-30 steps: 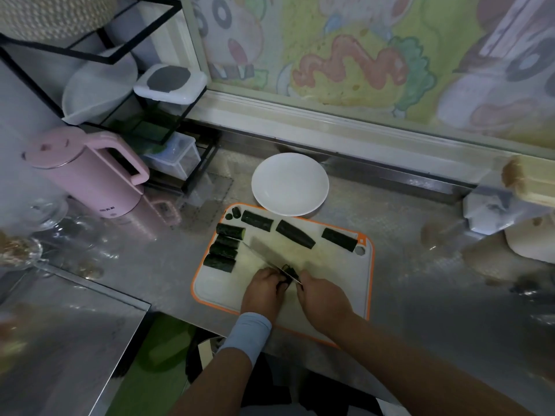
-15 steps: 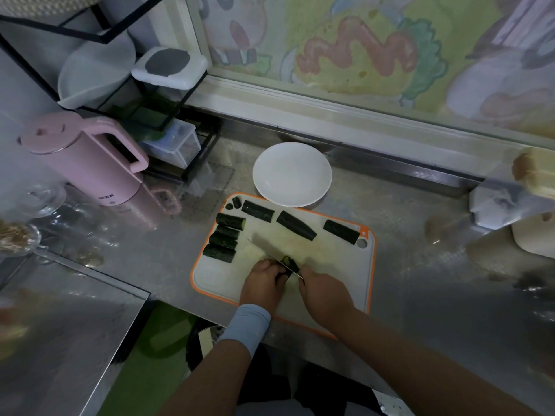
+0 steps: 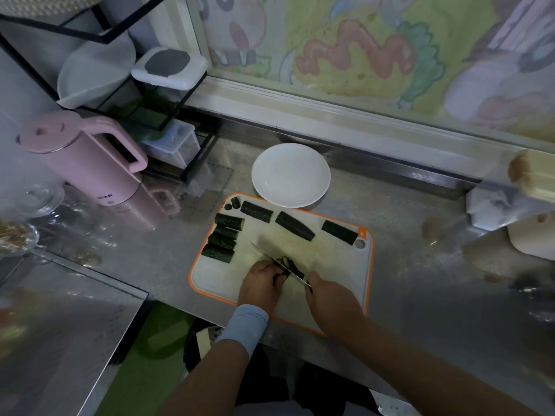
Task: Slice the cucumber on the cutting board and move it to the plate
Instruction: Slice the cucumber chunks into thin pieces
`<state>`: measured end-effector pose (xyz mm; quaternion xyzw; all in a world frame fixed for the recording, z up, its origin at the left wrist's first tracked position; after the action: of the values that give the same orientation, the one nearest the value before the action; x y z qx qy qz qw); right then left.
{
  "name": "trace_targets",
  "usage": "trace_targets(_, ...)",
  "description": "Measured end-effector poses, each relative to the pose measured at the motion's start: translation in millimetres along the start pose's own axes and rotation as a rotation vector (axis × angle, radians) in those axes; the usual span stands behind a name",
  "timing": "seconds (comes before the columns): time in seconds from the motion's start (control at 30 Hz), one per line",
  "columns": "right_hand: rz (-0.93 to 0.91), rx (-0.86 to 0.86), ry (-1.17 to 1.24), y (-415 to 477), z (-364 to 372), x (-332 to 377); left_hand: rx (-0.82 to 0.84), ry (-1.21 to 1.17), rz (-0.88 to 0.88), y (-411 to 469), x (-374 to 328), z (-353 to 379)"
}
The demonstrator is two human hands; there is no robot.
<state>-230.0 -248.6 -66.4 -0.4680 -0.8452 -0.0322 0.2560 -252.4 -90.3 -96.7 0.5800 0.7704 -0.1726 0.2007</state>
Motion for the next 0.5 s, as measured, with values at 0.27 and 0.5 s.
trace_targets(0.27, 0.019, 0.045, 0.005, 18.2, 13.2, 3.3, -0.027, 0.003, 0.02, -0.8, -2.8, -0.5)
trace_targets(0.5, -0.02, 0.053, -0.01, 24.3, 7.4, 10.4, -0.039, -0.005, 0.022, -1.4, -2.8, -0.1)
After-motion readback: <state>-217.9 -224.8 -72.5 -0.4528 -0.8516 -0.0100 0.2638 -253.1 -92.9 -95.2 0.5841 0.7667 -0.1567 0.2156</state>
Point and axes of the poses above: each hand's wrist, its own y-axis towards the middle knuckle, its own z-axis out of the palm, x = y × z, the point moved 4 cm from there along y, towards the middle knuckle, and after that the axes turned 5 degrees about y, right-handed, at the moved point
